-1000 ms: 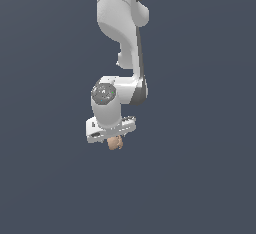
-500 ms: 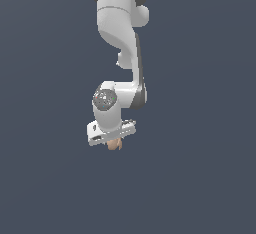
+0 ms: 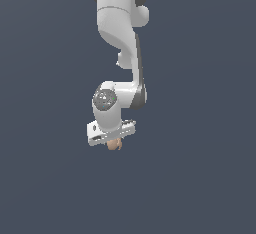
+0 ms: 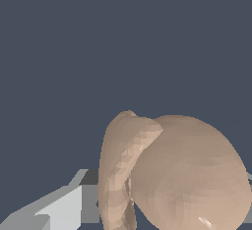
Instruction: Pick up the object and move it to a goal position.
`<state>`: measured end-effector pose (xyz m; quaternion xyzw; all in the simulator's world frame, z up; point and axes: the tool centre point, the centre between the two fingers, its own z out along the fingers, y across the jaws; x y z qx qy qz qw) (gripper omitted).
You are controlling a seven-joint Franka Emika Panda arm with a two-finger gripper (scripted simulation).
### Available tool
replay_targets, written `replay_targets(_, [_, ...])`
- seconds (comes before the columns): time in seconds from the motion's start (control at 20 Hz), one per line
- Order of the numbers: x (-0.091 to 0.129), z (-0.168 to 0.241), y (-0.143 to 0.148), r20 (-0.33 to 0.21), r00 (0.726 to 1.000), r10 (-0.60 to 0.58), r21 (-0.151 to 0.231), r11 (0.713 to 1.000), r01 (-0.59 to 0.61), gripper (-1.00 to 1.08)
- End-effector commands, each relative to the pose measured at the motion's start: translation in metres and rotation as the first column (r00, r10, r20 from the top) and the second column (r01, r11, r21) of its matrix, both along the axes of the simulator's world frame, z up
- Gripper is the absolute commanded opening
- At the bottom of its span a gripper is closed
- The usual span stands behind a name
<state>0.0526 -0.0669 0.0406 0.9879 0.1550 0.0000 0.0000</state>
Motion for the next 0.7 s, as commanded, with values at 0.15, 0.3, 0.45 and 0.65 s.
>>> replay_targets(0.15, [-0.003, 0.001, 0.009, 0.0, 1.0, 0.0, 0.0, 1.0, 0.0, -1.0])
replay_targets(0.3, [-0.007, 0.002, 0.023, 0.0, 1.0, 0.0, 0.0, 1.0, 0.0, -1.0])
replay_targets(0.45, [-0.013, 0.005, 0.045, 0.0, 1.0, 0.0, 0.0, 1.0, 0.0, -1.0])
replay_targets(0.65, [-0.025, 0.009, 0.086, 0.0, 1.0, 0.0, 0.0, 1.0, 0.0, -1.0])
